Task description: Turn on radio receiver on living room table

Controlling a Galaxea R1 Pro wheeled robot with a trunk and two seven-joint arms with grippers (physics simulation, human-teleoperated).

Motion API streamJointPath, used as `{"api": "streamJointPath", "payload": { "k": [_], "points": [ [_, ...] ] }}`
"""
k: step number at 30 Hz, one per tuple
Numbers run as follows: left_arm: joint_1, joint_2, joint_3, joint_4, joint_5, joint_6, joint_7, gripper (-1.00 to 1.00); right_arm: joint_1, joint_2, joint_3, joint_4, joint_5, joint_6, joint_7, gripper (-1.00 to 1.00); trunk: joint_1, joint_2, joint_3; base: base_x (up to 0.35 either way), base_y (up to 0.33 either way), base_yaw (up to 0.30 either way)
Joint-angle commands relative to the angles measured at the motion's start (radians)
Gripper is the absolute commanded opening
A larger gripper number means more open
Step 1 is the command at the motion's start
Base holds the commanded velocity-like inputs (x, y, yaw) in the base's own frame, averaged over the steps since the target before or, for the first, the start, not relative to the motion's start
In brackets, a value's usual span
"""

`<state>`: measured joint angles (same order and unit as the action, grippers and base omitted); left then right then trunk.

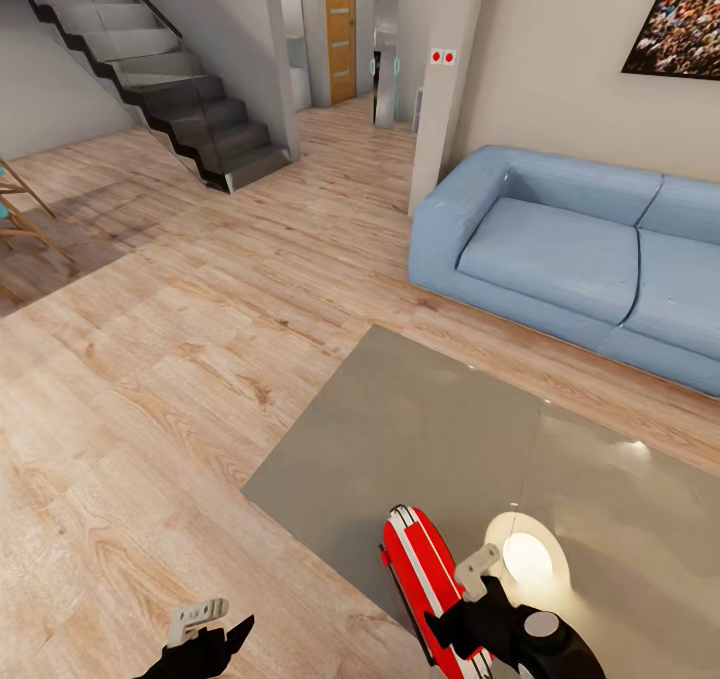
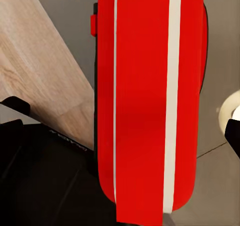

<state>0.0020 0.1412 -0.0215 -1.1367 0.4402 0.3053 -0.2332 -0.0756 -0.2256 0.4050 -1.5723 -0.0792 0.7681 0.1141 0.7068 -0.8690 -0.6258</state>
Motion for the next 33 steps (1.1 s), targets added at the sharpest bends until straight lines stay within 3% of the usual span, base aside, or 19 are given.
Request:
{"api": "streamJointPath", "payload": {
  "k": [1,20,29,33],
  "points": [
    [0.0,0.0,0.0,0.0,0.0,0.0,0.0,1.0,0.0,0.0,0.0,0.0,0.0,0.0,0.0,1.0,0.0,0.0,0.0,0.0,0.0,0.0],
    [0.0,0.0,-0.001,0.001,0.0,0.0,0.0,1.0,-0.003,-0.002,-0.003,0.009,0.002,0.001,-0.027,1.0,0.0,0.0,0.0,0.0,0.0,0.0],
    [0.0,-0.001,-0.001,0.002,0.0,-0.001,0.0,1.0,-0.08,0.003,-0.003,0.021,-0.004,0.012,-0.028,1.0,0.0,0.0,0.0,0.0,0.0,0.0],
    [0.0,-0.001,-0.001,0.002,0.0,-0.001,0.0,1.0,-0.107,0.009,-0.003,0.025,-0.005,0.063,-0.032,1.0,0.0,0.0,0.0,0.0,0.0,0.0]
  ]
}}
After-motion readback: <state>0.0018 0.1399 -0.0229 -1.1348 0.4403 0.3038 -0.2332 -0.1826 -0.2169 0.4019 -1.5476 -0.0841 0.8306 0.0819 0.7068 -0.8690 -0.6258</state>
